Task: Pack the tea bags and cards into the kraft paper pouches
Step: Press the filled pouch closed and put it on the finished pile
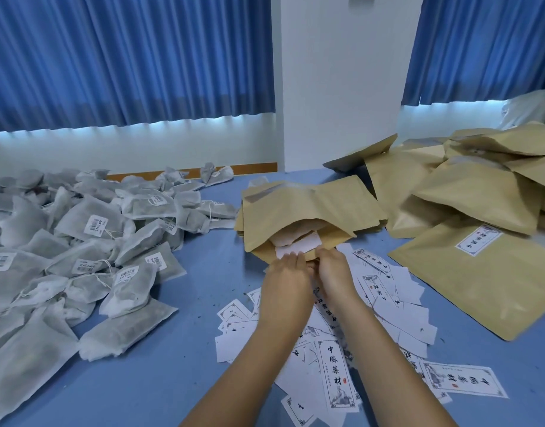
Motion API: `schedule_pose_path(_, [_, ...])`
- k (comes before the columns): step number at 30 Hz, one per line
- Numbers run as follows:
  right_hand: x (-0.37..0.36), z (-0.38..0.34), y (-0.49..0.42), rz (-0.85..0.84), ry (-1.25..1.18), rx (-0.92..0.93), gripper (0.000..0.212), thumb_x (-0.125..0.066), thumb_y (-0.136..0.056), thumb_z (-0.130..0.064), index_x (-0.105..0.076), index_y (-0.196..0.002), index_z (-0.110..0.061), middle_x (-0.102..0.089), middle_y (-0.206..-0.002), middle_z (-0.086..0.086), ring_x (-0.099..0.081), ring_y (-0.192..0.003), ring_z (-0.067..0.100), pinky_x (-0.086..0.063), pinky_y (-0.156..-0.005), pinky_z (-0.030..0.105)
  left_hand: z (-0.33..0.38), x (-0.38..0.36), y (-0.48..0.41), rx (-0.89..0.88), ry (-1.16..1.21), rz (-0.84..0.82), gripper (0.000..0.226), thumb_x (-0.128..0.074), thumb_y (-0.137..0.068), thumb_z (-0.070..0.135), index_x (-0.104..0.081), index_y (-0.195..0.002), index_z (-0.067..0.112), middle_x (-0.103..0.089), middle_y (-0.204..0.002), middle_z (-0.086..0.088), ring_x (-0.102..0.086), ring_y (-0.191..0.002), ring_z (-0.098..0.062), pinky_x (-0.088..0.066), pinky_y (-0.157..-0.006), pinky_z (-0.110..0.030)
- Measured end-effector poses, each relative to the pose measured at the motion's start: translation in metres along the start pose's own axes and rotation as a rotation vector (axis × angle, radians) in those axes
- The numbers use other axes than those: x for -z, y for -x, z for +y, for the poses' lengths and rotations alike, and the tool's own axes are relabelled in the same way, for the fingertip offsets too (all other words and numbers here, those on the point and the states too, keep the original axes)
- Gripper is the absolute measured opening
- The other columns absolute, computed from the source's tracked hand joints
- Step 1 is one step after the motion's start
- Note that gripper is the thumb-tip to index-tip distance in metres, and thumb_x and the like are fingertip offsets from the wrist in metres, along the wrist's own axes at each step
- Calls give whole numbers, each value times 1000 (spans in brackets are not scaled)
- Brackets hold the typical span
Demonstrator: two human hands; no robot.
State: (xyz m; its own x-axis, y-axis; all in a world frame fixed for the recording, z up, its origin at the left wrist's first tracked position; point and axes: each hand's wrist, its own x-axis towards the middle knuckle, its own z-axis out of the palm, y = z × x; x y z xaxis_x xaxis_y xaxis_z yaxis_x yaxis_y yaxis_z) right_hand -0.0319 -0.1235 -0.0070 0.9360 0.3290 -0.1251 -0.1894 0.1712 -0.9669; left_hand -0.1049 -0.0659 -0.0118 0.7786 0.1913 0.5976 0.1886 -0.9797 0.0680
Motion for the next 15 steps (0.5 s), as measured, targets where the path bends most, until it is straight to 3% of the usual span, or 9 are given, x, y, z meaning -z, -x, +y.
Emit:
schedule_pose_path(1, [0,1,0,21,91,31,35,-38,-95,-2,-42,-62,-13,-48,-44,-8,-48,-48,16,-38,-43,18,6,-2,-1,-1,-68,-91,38,-70,-63,5,-66,-100,5,-64,-90,-4,-63,-85,-18,-50,-72,-24])
schedule_pose_path(3, [1,3,-1,35,201,65,36,-39,-94,-1,-40,-59,-12,-43,-48,-3,-41,-53,17,-33,-50,24,10,-12,-8,-6,-146,-231,48,-50,-82,9,-43,-129,5,-51,-120,-9,-47,-115,-24,-37,-95,-32])
schedule_pose_path(5, [1,4,-1,56,276,77,35,-40,-97,-6,-40,-62,-12,-42,-55,0,-41,-56,16,-32,-51,25,7,-15,-23,64,-152,-327,50,-43,-90,13,-30,-138,6,-44,-131,-11,-40,-123,-25,-32,-100,-33])
schedule_pose_path(10, [-3,7,-1,33,407,91,34,-39,-102,-16,-38,-68,-13,-41,-65,6,-38,-57,15,-30,-46,21,-13,-7,-51,226,-77,-572,51,-43,-95,20,-27,-142,7,-38,-142,-14,-41,-127,-29,-32,-101,-32])
schedule_pose_path(12, [-1,6,-2,35,325,68,28,-38,-101,-12,-42,-73,-11,-45,-66,5,-43,-56,12,-34,-46,18,-8,0,-44,232,-107,-524,52,-45,-93,18,-29,-141,6,-40,-139,-14,-42,-124,-28,-33,-99,-31])
schedule_pose_path(13, [0,5,-3,39,280,66,28,-38,-99,-7,-42,-71,-12,-46,-61,0,-43,-51,9,-34,-42,16,-2,6,-37,224,-95,-439,44,-47,-91,16,-40,-133,7,-48,-132,-13,-48,-118,-27,-37,-92,-31])
schedule_pose_path(15, [3,3,-5,25,264,60,36,-37,-94,1,-37,-63,-17,-41,-50,-9,-38,-47,8,-29,-39,13,10,22,-25,176,0,-160,18,-57,-83,7,-65,-98,10,-63,-103,-11,-60,-93,-27,-40,-70,-31])
